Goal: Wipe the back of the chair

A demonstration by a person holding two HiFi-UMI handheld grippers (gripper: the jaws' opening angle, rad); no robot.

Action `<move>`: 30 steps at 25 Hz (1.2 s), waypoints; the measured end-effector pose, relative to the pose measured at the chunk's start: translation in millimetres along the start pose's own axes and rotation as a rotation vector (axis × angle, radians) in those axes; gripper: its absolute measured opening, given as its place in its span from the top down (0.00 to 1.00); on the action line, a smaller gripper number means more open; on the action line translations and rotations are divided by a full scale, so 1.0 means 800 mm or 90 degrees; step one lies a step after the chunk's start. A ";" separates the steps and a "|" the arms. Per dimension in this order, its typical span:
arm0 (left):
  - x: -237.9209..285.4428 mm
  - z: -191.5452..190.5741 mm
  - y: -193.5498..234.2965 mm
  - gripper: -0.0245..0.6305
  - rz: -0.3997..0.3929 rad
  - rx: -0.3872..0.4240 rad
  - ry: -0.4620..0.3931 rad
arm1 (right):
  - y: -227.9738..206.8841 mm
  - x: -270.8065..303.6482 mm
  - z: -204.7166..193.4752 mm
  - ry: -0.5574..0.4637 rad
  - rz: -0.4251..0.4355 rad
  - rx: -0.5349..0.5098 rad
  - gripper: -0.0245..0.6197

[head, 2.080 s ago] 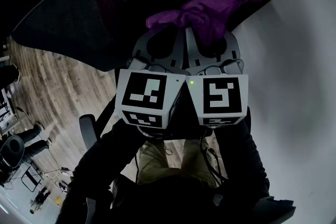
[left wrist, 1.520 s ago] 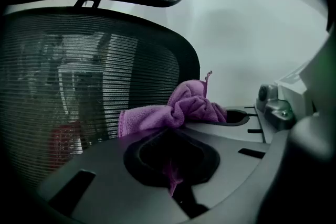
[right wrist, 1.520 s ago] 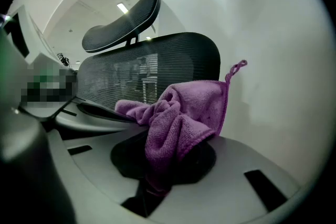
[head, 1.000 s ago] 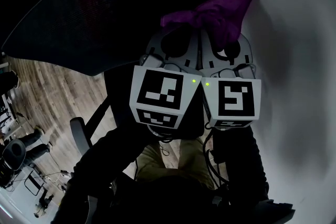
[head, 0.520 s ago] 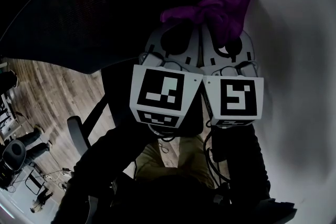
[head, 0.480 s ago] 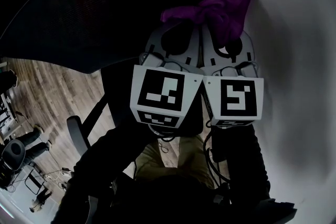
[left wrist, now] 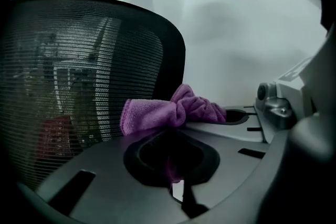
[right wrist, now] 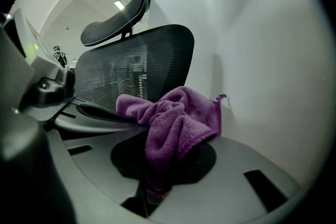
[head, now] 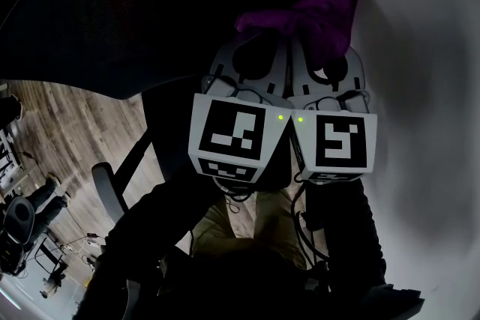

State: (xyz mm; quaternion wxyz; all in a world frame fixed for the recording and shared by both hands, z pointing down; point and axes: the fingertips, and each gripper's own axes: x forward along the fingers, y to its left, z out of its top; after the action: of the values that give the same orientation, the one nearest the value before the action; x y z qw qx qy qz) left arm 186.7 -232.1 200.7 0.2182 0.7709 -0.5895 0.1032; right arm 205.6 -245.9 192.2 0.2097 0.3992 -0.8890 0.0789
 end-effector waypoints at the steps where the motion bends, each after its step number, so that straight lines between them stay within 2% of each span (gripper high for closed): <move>1: 0.000 -0.001 0.001 0.96 -0.001 -0.001 0.002 | 0.001 0.001 -0.001 0.002 -0.001 0.001 0.86; 11: -0.012 -0.002 0.010 0.96 -0.006 -0.008 0.001 | 0.016 0.000 0.003 0.001 -0.005 -0.007 0.86; 20: -0.058 -0.013 0.080 0.96 0.012 -0.032 -0.003 | 0.094 0.030 0.015 0.009 0.015 -0.025 0.86; 30: -0.086 -0.022 0.104 0.96 0.023 -0.048 -0.009 | 0.132 0.034 0.017 0.013 0.027 -0.041 0.86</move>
State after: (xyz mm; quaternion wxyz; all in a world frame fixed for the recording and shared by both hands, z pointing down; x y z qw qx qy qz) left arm 89.9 -182.2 205.5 0.2406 0.7523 -0.6082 0.0792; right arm 107.0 -197.8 194.9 0.2298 0.3723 -0.8973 0.0589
